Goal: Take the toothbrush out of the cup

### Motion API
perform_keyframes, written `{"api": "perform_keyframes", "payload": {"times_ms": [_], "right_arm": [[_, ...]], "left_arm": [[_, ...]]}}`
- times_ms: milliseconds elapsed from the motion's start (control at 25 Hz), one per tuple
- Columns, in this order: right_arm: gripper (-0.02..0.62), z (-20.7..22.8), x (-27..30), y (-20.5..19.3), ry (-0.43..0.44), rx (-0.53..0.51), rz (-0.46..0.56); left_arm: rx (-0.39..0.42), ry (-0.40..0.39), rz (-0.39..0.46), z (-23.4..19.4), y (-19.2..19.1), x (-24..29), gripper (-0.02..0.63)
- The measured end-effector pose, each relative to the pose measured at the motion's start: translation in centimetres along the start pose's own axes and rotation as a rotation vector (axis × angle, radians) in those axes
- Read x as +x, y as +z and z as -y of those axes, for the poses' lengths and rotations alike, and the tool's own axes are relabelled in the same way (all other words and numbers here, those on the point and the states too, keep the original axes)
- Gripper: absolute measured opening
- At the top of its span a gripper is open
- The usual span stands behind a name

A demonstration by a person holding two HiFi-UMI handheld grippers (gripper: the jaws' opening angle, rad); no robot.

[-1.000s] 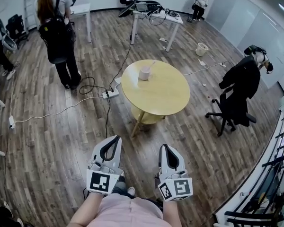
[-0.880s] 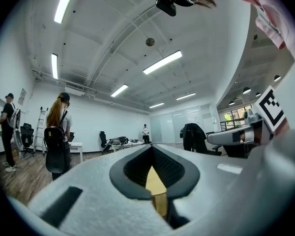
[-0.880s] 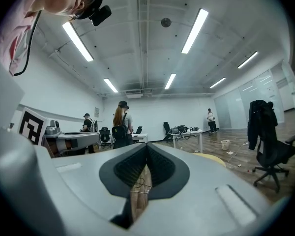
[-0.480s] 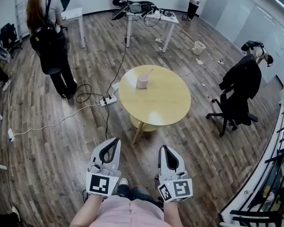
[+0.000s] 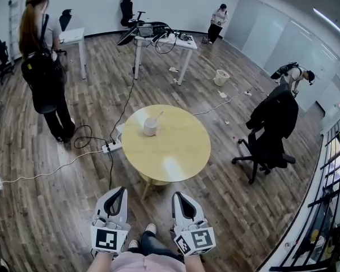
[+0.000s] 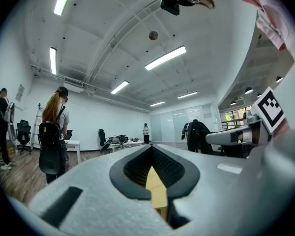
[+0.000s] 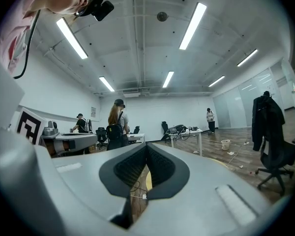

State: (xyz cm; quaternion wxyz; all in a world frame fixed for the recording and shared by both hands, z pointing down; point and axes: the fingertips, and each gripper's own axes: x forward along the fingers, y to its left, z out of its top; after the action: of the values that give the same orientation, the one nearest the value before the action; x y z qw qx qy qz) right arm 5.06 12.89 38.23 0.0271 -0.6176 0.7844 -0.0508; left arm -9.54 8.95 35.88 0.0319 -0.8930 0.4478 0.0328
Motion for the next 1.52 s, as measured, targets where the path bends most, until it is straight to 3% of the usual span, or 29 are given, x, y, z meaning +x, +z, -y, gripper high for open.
{"api": "perform_keyframes", "payload": {"times_ms": [360,720,1000,1520], "right_arm": [[0.008,5.1,5.3,1.3,0.086,-0.023,-0.002],[0.008,7.5,9.5,0.7,0.118,-0.012,-0.034],[0.008,9.7,13.5,-0.3,0.093,0.009,-0.060],[0.008,12.1,25.7,0.4,0.030,0.030,-0.051]], "left_arm": [[0.024,0.035,0.040,1.2,0.6,8.1,-0.003],[0.014,0.054,0.015,0.4,-0.8,12.9,-0.003],[-0.007,0.048,-0.019,-1.8,-2.6,16.8,-0.003],[-0.016,-0.042,-0.023,-9.2,-3.5,27.4,-0.003]]}}
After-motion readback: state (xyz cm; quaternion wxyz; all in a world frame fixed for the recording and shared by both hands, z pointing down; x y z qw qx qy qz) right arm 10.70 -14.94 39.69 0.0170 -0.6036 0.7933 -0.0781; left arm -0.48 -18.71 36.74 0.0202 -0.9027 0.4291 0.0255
